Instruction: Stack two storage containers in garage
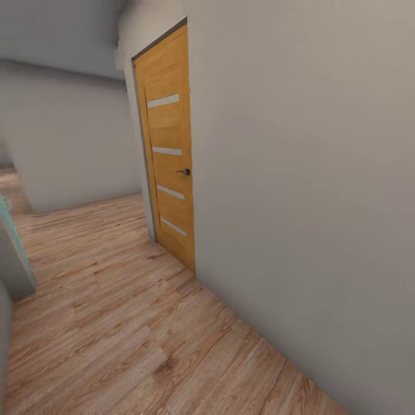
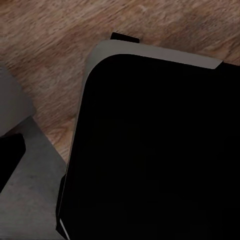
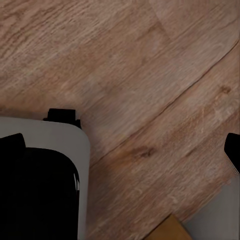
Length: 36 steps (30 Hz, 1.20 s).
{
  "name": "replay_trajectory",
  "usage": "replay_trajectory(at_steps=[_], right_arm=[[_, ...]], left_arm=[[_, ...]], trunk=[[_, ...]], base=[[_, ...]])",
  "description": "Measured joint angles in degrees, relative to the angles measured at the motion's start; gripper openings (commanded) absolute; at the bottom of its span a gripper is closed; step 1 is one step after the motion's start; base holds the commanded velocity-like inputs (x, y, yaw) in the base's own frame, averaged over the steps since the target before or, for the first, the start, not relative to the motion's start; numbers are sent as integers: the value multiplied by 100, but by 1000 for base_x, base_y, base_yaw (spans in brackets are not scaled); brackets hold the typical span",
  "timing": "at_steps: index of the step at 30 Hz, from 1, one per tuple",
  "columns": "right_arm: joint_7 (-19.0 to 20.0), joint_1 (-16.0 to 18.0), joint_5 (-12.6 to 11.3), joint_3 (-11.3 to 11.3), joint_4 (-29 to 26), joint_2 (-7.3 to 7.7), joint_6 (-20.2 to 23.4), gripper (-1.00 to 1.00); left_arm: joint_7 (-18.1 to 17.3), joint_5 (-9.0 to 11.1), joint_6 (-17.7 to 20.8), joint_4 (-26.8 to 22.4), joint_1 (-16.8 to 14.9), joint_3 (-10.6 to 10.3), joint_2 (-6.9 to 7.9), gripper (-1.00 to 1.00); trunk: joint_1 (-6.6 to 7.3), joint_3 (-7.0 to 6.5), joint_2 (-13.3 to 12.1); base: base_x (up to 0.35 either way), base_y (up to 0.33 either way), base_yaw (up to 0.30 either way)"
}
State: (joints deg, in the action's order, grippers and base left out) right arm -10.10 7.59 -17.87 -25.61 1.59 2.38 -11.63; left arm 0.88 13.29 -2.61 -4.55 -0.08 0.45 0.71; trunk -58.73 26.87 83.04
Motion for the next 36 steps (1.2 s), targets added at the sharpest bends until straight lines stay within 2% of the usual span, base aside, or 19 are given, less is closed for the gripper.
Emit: replay_trajectory(at_steps=[16, 21, 36], right_arm=[[0, 0, 0, 7, 0, 25, 0, 100], [0, 0, 0, 8, 0, 22, -2, 100], [7, 0, 36, 0, 0, 37, -45, 100]], left_arm=[[0, 4, 0, 0, 0, -2, 0, 100], [0, 3, 0, 0, 0, -1, 0, 100], [0, 3, 1, 8, 0, -2, 0, 100]], trunk=[[0, 0, 0], [3, 0, 0], [3, 0, 0]], base=[[4, 0, 300], [208, 0, 274], [315, 0, 23]])
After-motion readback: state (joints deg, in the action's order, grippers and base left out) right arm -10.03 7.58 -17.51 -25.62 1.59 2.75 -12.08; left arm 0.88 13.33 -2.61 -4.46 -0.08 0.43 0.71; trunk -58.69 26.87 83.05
